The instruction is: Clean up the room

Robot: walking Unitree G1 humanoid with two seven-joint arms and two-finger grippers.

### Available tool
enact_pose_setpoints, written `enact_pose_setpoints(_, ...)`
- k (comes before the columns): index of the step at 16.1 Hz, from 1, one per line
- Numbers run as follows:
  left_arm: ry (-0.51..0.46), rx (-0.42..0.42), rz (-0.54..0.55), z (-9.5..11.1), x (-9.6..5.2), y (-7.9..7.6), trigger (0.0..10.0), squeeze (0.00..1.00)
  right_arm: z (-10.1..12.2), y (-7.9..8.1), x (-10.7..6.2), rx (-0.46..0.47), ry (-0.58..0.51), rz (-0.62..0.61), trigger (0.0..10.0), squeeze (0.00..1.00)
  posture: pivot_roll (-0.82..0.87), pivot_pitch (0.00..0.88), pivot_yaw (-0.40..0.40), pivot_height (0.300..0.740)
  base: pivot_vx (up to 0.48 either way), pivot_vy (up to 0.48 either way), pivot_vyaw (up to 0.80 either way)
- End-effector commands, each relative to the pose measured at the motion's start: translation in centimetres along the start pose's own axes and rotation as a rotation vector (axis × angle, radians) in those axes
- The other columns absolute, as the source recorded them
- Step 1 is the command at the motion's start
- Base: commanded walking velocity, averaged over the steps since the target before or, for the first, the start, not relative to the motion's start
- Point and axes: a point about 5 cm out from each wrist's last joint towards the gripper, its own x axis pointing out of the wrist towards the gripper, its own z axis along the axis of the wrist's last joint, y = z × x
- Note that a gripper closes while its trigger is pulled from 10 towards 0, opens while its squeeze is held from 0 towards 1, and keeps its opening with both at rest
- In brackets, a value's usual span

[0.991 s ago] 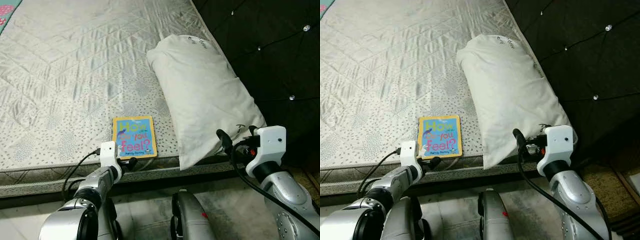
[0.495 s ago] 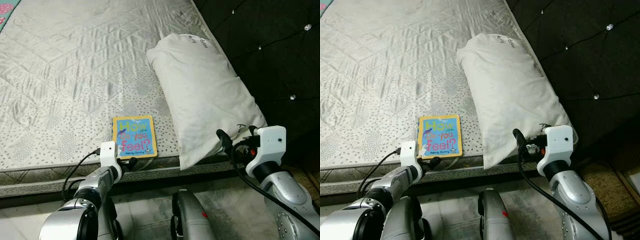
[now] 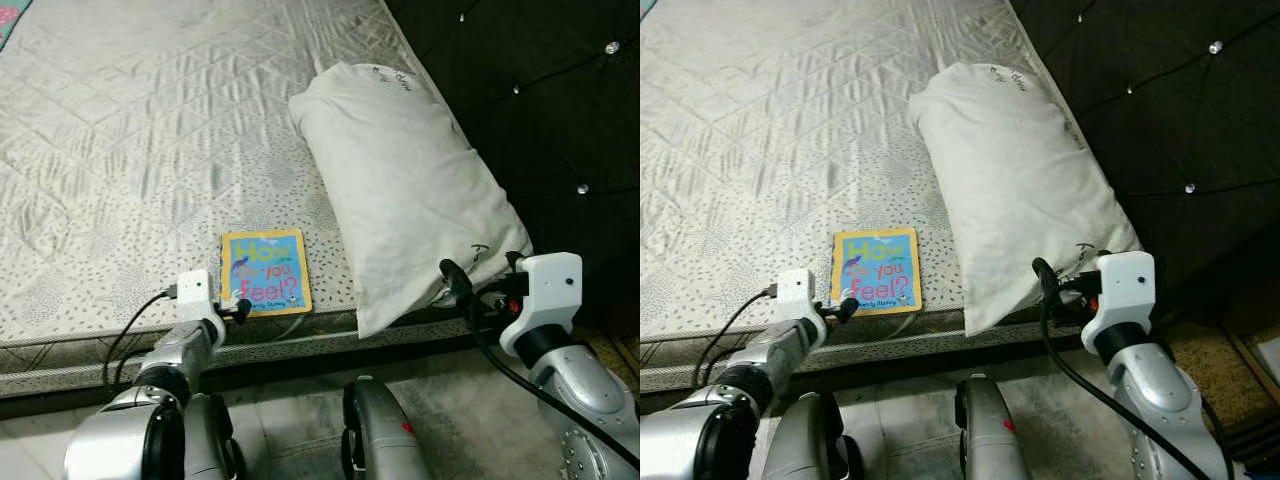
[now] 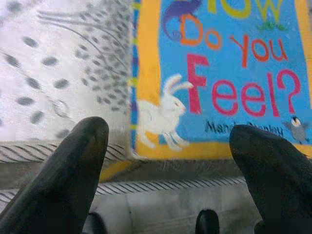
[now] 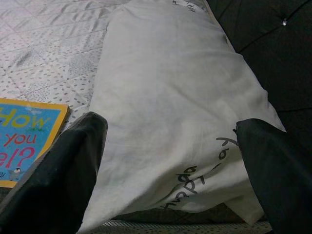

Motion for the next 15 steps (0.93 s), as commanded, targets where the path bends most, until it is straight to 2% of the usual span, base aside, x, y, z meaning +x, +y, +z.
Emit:
enact_pose_setpoints(1,0.031,0.008,0.018,-0.9,-0.1,0.2,10.0,0.29,0.3,-0.3,-0.4,-0.012,-0.005,-0.007,10.0,0.00,-0.43,0.220,-0.047,0.604,0.000,0.000,0.00)
enact_pose_setpoints(5,0.030,0.004,0.028,-0.9,-0.1,0.3,10.0,0.25,0.5,-0.4,-0.4,-0.017,-0.007,-0.007,10.0,0.00,-0.44,0.213,-0.046,0.604,0.000,0.000,0.00)
enact_pose_setpoints(6,0.021,-0.004,0.010,-0.7,0.0,-0.3,10.0,0.24,0.5,-0.4,-0.4,-0.017,-0.008,-0.008,10.0,0.00,-0.43,0.209,-0.044,0.604,0.000,0.000,0.00)
enact_pose_setpoints(8,-0.008,0.032,-0.021,-0.3,0.2,-1.5,10.0,0.25,0.4,-0.3,-0.2,-0.015,-0.011,-0.010,10.0,0.00,-0.42,0.201,-0.038,0.604,0.000,0.000,0.00)
enact_pose_setpoints(9,-0.021,0.017,-0.032,-0.1,0.3,-1.8,10.0,0.24,0.4,-0.3,-0.2,-0.013,-0.012,-0.011,10.0,0.00,-0.42,0.201,-0.038,0.604,0.000,0.000,0.00)
enact_pose_setpoints(11,-0.100,0.048,-0.070,0.7,0.3,-2.5,10.0,0.24,0.4,0.0,0.5,0.015,-0.028,-0.015,10.0,0.00,-0.39,0.185,-0.020,0.604,0.000,0.000,0.00)
enact_pose_setpoints(12,-0.123,0.057,-0.081,0.9,0.2,-2.4,10.0,0.22,0.4,0.1,0.6,0.022,-0.031,-0.015,10.0,0.00,-0.37,0.180,-0.015,0.604,0.000,0.000,0.00)
enact_pose_setpoints(13,-0.193,0.091,-0.062,1.4,-0.2,-1.5,10.0,0.15,0.2,0.4,1.1,0.033,-0.034,-0.020,10.0,0.00,-0.35,0.171,-0.003,0.604,0.000,0.000,0.00)
enact_pose_setpoints(14,-0.231,0.100,-0.063,1.4,-0.5,-1.1,10.0,0.00,0.3,0.6,1.3,0.065,-0.038,-0.024,10.0,0.00,-0.33,0.166,0.003,0.604,0.000,0.000,0.00)
enact_pose_setpoints(15,-0.331,0.130,-0.032,1.1,-1.9,0.0,10.0,0.00,0.5,1.4,2.2,0.116,-0.047,-0.022,10.0,0.00,-0.29,0.146,0.018,0.604,0.000,0.000,0.00)
